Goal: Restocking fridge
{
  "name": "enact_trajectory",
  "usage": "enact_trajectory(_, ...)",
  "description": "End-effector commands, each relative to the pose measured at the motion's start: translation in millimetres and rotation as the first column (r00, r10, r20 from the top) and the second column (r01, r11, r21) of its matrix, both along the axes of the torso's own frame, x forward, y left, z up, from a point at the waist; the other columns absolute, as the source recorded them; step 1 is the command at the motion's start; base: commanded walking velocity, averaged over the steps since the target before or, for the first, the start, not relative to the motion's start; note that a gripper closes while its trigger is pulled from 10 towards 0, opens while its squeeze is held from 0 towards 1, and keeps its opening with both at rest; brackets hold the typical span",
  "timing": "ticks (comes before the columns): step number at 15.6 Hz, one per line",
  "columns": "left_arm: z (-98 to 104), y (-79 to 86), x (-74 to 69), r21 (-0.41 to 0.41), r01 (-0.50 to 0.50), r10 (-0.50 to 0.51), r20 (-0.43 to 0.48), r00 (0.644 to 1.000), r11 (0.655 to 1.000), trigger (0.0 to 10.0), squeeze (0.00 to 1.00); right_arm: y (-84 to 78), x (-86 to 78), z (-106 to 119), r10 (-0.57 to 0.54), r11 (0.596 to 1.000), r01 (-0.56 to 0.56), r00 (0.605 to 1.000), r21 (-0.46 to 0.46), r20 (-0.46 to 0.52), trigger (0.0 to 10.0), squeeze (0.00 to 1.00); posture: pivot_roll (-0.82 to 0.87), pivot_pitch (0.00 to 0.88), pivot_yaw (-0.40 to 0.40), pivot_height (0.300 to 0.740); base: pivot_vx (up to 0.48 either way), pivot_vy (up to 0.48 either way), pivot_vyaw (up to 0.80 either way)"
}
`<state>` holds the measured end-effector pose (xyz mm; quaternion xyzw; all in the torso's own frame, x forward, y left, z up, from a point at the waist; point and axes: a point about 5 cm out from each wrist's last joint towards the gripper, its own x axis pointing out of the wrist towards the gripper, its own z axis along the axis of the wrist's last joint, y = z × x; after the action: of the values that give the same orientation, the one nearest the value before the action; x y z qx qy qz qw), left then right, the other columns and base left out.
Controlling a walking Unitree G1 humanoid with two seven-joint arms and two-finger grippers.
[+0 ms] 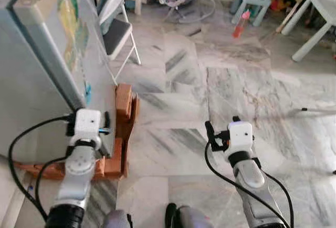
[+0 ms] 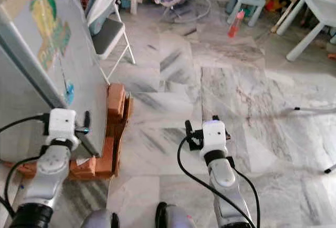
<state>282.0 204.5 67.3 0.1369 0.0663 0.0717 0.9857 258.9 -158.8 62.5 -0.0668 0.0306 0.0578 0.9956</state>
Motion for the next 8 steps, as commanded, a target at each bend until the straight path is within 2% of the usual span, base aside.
enact_trajectory(1,-3,2.7,1.0,0.011,-0.016,0.016,-0.022,1.0,1.0,10.0,0.0,-4.7,-2.8,-2,-0.017,1.0,0.016,1.0,-0.008,-0.011,10.0,0.0,0.13,0.135,-0.078,0.74,0.0,0.0,0.0)
enact_trajectory(5,16,14.5,25.7,0.017,-0.077,0.076,0.038,0.996,0.997,10.0,0.0,-3.3,-4.1,-2,-0.009,1.0,0.008,1.0,-0.009,-0.013,10.0,0.0,0.12,0.142,-0.079,0.74,0.0,0.0,0.0)
enact_trajectory(8,17,21.3,33.1,0.033,-0.108,0.106,0.04,0.994,0.994,10.0,0.0,-4.1,-5.7,-2,-0.01,1.0,0.009,1.0,-0.01,-0.015,10.0,0.0,0.12,0.145,-0.077,0.74,0.0,0.0,0.0)
